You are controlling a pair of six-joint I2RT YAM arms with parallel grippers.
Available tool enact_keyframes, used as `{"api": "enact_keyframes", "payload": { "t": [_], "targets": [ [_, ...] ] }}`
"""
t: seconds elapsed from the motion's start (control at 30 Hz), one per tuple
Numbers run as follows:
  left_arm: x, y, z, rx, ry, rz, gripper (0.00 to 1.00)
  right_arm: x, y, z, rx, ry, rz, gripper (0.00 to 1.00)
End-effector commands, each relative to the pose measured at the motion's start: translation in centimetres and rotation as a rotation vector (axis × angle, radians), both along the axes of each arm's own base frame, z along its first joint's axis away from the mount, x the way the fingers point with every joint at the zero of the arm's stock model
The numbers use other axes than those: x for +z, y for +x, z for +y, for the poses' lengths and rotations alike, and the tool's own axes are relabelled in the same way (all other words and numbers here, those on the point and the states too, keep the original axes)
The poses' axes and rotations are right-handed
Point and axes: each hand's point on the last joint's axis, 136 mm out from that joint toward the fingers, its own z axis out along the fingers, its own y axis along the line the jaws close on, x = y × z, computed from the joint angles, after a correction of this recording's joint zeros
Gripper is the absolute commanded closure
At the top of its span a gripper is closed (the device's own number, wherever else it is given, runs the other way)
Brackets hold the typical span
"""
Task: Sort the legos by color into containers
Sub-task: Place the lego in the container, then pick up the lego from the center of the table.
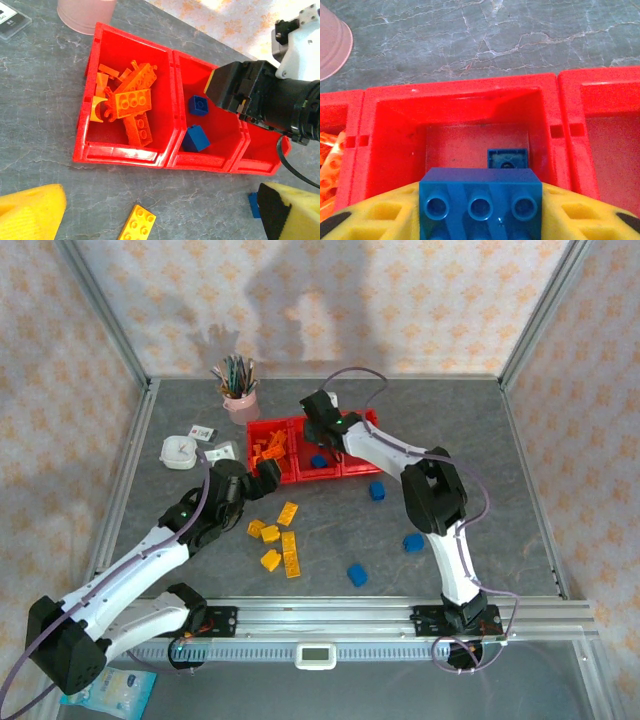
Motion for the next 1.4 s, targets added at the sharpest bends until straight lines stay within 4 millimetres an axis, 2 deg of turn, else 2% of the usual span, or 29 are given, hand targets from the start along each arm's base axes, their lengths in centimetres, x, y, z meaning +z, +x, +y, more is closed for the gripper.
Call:
{"api": "enact_keyframes", "payload": {
  "t": [0.0, 0.17, 0.33, 0.53, 0.8, 0.93, 1.0, 1.13, 1.23, 1.37],
  "targets": [
    [0.5, 0.1, -0.1, -0.017, 0.011, 0.000, 0.01, 2.4, 0.3, 0.9, 0.029, 0.017, -0.033, 0.44],
    [0.8, 0.1, -0.1, -0.020, 0.009, -0.006, 0.01, 4.3, -0.1, 0.8, 0.035, 0.038, -0.052, 0.35],
    [1.1, -0.1, 0.0, -0.023, 0.014, -0.006, 0.01, 7.0, -1.7, 0.1, 0.053, 0.078, -0.073, 0.30],
    [0.7, -0.4, -1.1, -0.070, -0.035, -0.003, 0.01, 8.7, -5.0, -3.4, 0.010, 0.099, -0.098, 0.24],
    [-1.1, -0.8, -3.4, -0.130, -0.095, 0.011, 0.01, 6.5, -10.5, -9.3, -0.084, 0.097, -0.065, 0.16],
    [-1.7, -1.0, -5.1, -0.158, -0.100, 0.019, 0.01, 4.2, -12.2, -12.8, -0.157, 0.097, -0.021, 0.13],
    [-1.9, -1.1, -6.0, -0.172, -0.104, 0.025, 0.01, 3.2, -13.0, -13.7, -0.163, 0.117, 0.003, 0.11],
    [-2.3, -1.3, -7.8, -0.194, -0.118, 0.026, 0.01, 0.3, -14.1, -15.2, -0.174, 0.110, 0.064, 0.07],
    [-2.7, -1.2, -8.4, -0.185, -0.129, 0.034, 0.01, -1.5, -14.3, -15.2, -0.143, 0.085, 0.101, 0.06],
    [-3.1, -1.1, -8.8, -0.180, -0.137, 0.047, 0.01, -3.0, -14.0, -15.1, -0.125, 0.044, 0.127, 0.06]
  ]
}}
